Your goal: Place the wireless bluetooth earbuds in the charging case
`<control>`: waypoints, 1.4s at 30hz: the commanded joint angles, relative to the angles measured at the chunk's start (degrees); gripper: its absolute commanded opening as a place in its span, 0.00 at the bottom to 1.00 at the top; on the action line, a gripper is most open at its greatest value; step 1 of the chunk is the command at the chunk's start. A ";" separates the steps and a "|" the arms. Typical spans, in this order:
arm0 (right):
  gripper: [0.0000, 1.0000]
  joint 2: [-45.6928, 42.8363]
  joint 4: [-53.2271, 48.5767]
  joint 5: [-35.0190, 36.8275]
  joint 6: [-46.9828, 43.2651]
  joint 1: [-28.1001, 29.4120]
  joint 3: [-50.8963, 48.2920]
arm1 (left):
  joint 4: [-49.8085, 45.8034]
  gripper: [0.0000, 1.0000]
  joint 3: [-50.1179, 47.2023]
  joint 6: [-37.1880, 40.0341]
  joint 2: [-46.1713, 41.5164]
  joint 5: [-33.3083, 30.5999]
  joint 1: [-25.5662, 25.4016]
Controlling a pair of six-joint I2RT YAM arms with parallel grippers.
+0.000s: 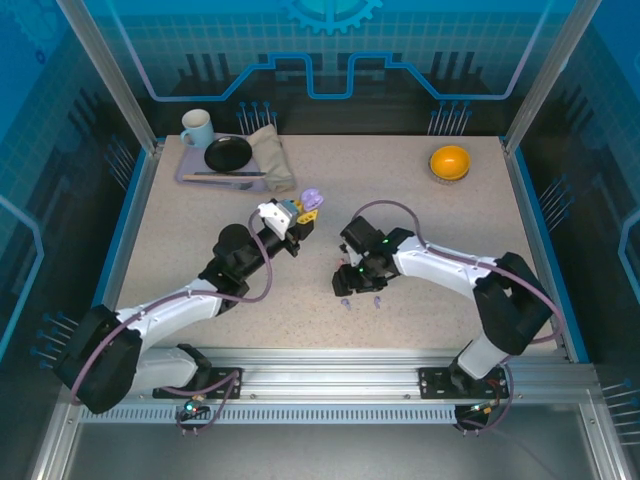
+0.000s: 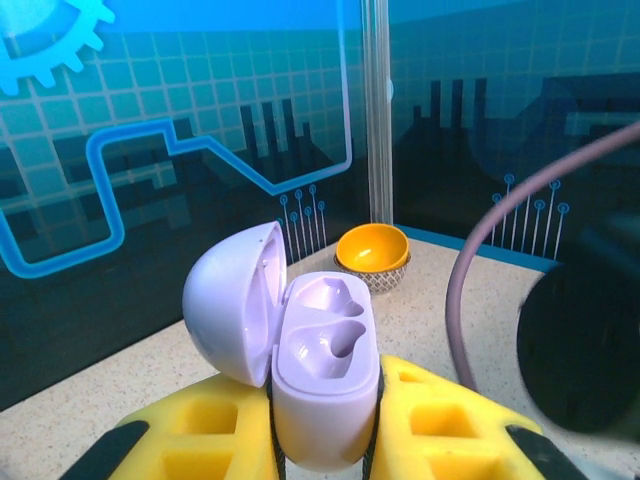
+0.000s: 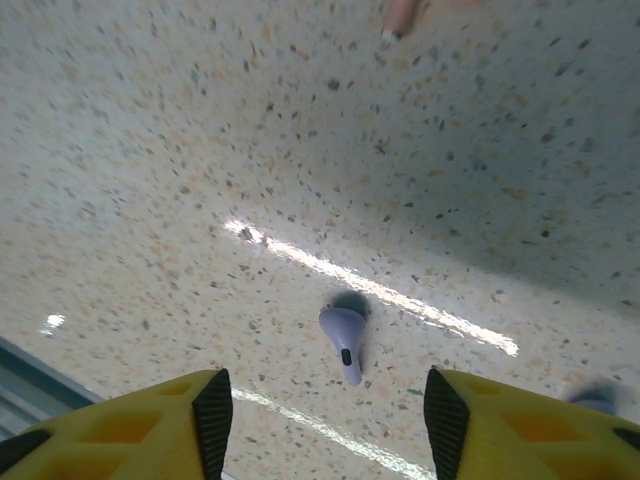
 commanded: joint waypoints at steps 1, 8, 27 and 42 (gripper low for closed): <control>0.52 2.04 -0.90 1.43 -3.58 1.59 1.46 | 0.48 0.00 0.45 1.09 -2.54 -1.28 -0.43; 0.49 5.56 -0.18 -0.07 -7.26 2.47 1.97 | 0.15 0.00 -0.44 0.89 -4.27 -1.69 -0.35; 0.46 9.76 -1.38 4.49 -8.69 4.93 3.66 | -0.74 0.00 -0.79 0.79 -5.86 -1.74 -0.39; 0.43 11.13 -1.98 7.33 -9.04 6.33 3.56 | -0.52 0.00 -0.14 0.11 -6.64 -0.65 -0.39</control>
